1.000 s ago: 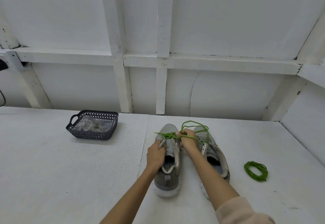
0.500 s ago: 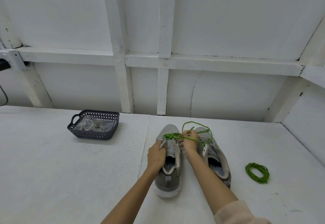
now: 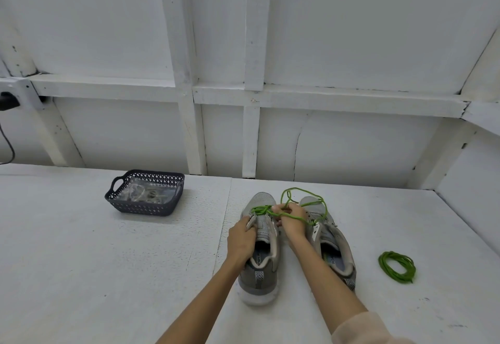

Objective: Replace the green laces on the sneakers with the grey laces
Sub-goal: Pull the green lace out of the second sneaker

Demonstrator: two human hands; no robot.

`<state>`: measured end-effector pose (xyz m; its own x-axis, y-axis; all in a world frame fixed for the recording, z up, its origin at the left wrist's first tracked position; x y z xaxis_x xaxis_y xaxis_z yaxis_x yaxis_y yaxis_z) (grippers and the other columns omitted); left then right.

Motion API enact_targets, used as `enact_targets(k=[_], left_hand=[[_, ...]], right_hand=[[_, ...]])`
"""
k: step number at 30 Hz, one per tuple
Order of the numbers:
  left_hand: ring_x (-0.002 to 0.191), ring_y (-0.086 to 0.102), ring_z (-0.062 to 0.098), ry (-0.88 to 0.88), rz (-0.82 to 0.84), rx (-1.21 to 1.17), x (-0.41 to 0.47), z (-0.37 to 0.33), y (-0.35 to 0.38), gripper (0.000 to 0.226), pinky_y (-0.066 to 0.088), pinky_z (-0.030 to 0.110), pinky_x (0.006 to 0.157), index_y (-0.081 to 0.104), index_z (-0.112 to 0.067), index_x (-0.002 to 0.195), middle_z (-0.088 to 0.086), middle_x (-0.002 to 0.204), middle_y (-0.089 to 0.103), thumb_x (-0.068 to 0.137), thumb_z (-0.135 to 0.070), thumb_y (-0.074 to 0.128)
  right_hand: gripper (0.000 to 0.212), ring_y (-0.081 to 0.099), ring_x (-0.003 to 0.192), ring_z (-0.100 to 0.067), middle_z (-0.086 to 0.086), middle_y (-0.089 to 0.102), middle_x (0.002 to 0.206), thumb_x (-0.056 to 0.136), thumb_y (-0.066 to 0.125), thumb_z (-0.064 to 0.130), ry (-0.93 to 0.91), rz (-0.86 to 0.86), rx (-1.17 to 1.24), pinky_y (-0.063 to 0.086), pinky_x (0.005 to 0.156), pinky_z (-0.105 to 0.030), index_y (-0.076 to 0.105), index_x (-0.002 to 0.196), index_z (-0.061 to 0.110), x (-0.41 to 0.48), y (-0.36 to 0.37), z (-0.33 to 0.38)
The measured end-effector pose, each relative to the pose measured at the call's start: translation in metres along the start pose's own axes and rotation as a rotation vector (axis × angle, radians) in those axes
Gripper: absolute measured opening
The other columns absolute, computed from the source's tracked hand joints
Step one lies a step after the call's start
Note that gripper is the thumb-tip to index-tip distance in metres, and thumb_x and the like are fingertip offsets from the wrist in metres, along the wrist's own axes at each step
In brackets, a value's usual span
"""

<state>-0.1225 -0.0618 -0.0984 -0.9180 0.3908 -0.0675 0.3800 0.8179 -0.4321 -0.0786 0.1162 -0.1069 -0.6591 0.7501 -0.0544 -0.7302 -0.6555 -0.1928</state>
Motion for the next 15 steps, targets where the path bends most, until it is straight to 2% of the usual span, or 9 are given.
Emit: enact_targets(k=[2,6,9,10,12,13,15], left_hand=[[0.088,0.059,0.028,-0.004,-0.001,-0.006,0.0,0.001,0.0,0.017,0.045,0.034,0.075,0.064,-0.01,0.097,0.01,0.094,0.066,0.094,-0.008,0.047],[0.087,0.058,0.03,-0.004,0.005,0.001,0.0,0.002,0.0,0.016,0.044,0.035,0.072,0.062,-0.004,0.095,0.013,0.091,0.066,0.092,-0.009,0.047],[0.085,0.058,0.026,-0.002,0.012,-0.04,-0.004,-0.003,-0.001,0.024,0.046,0.038,0.076,0.061,-0.01,0.088,0.007,0.088,0.065,0.085,-0.03,0.047],[0.081,0.057,0.022,-0.001,0.011,-0.05,-0.005,-0.006,-0.003,0.029,0.046,0.038,0.075,0.06,-0.012,0.083,0.004,0.084,0.063,0.084,-0.038,0.046],[0.071,0.052,0.016,0.003,-0.013,-0.023,-0.005,-0.011,-0.008,0.046,0.042,0.03,0.065,0.061,-0.008,0.08,0.002,0.076,0.059,0.096,-0.047,0.041],[0.069,0.05,0.015,0.008,-0.034,0.006,-0.004,-0.012,-0.012,0.052,0.039,0.027,0.062,0.061,-0.007,0.081,0.002,0.074,0.057,0.1,-0.048,0.036],[0.068,0.049,0.015,0.014,-0.063,0.052,0.005,-0.011,-0.019,0.049,0.036,0.027,0.061,0.058,-0.012,0.08,0.002,0.074,0.055,0.103,-0.043,0.028]], right_hand=[[0.008,0.061,0.063,-0.025,-0.014,0.068,0.077,0.084,0.071,0.003,-0.011,0.025,-0.036,0.056,0.06,-0.039,0.066,0.077,0.006,-0.001,0.001,0.003],[0.01,0.056,0.052,-0.021,-0.019,0.063,0.078,0.098,0.051,0.007,0.025,-0.071,0.065,0.049,0.04,-0.022,0.051,0.089,0.003,-0.001,-0.008,-0.001],[0.013,0.055,0.05,-0.023,-0.015,0.061,0.071,0.103,0.043,0.012,0.053,-0.156,0.203,0.048,0.037,-0.022,0.045,0.094,0.002,-0.003,-0.012,-0.006],[0.015,0.054,0.05,-0.021,-0.011,0.06,0.069,0.103,0.043,0.013,0.057,-0.156,0.219,0.047,0.038,-0.02,0.046,0.092,0.002,-0.006,-0.012,-0.006],[0.019,0.053,0.054,-0.02,-0.01,0.058,0.07,0.102,0.043,0.01,0.08,-0.157,0.22,0.046,0.041,-0.017,0.049,0.086,0.003,-0.012,-0.008,-0.008],[0.021,0.053,0.058,-0.02,-0.011,0.058,0.072,0.1,0.043,0.004,0.094,-0.161,0.207,0.047,0.046,-0.018,0.051,0.081,0.005,-0.015,-0.006,-0.01],[0.026,0.056,0.07,-0.021,-0.01,0.063,0.081,0.092,0.043,-0.006,0.098,-0.171,0.159,0.048,0.06,-0.027,0.059,0.078,0.01,-0.021,-0.001,-0.012]])
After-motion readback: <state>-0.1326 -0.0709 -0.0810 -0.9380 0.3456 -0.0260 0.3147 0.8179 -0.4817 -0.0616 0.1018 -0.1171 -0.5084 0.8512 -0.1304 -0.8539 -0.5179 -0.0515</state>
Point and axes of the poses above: each hand's wrist, its own x-axis towards the middle knuckle, its own y-axis out of the palm, z = x × y, the point moved 10 cm from there along x, towards the middle knuckle
